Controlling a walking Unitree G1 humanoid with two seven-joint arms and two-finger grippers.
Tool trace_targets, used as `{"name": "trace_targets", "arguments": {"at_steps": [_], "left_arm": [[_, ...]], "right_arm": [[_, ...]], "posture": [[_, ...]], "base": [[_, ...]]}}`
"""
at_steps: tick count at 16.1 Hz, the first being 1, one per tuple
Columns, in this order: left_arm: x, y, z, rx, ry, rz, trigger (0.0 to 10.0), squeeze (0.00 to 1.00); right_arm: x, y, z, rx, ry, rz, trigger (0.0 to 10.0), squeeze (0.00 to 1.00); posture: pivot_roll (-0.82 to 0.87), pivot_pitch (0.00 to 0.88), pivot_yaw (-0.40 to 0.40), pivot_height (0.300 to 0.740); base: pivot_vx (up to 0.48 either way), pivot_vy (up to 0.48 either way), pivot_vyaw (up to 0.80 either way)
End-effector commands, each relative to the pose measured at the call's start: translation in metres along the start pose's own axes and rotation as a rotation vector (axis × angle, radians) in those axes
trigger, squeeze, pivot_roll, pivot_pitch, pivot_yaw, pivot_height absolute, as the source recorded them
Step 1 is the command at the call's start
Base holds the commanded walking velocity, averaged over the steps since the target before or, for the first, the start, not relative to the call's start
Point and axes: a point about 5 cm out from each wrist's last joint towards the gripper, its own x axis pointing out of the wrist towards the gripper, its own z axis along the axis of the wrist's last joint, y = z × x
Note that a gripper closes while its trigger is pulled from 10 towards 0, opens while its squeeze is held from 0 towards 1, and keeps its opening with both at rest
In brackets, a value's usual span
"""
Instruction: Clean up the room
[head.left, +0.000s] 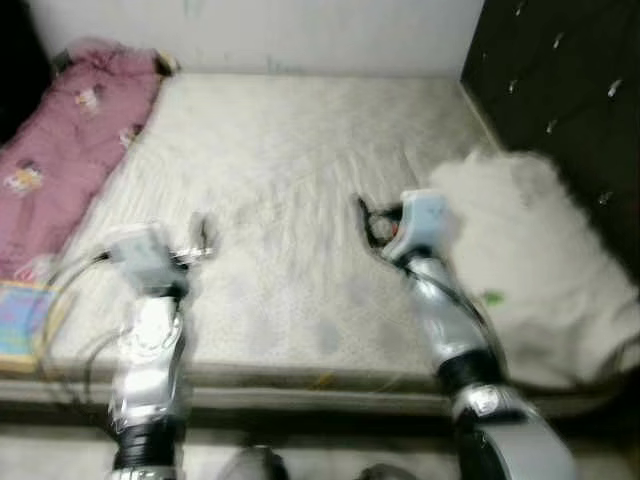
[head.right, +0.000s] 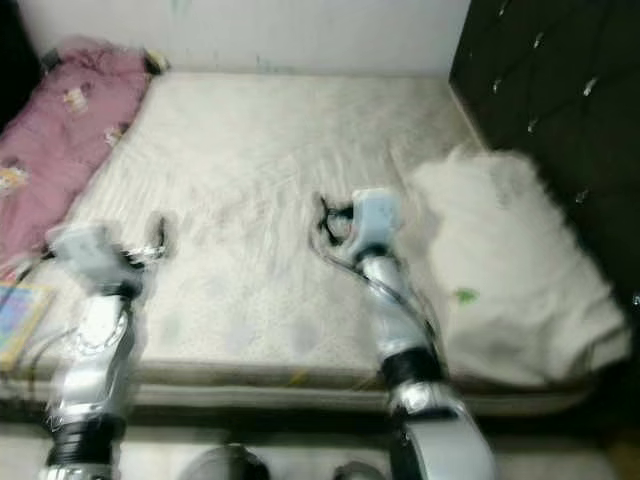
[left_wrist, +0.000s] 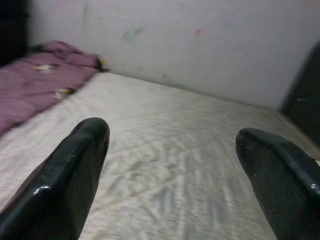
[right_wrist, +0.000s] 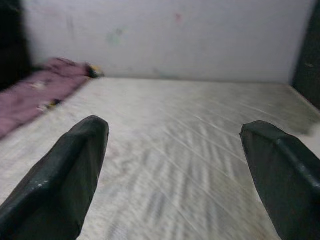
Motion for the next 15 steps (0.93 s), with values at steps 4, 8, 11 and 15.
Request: {"name": "trace_targets", "arguments": {"at_steps": [4,8,11,15], "left_arm": [[0.0016,0.0048,0.0041,0.037,-0.024,0.02,10.0,0.0],[0.0029,0.0049,0.0024,0.026,-0.012,0.019,10.0,0.0],[0.0042,0.0046,0.0021,0.018,-0.008,0.02,10.0,0.0],[0.0061,0.0027,0.0026,0.011,-0.007,0.016,10.0,0.0]], "right_arm": [[0.006,0.0145,0.0055,-0.005,0.004,0.058,10.0,0.0],[0.0064,0.0141,0.0044,0.009,0.008,0.055,10.0,0.0],[0.0072,0.0157,0.0043,0.012,0.015,0.063,10.0,0.0],[0.0089,0.017,0.0054,0.019,0.014,0.076,10.0,0.0]], "posture": [[0.07,0.0,0.0,0.74],[0.07,0.0,-0.001,0.74],[0.07,0.0,0.001,0.74],[0.07,0.0,0.002,0.74]], "base": [[0.0,0.24,0.0],[0.0,0.12,0.0],[0.0,0.48,-0.59],[0.0,0.48,-0.4]]}}
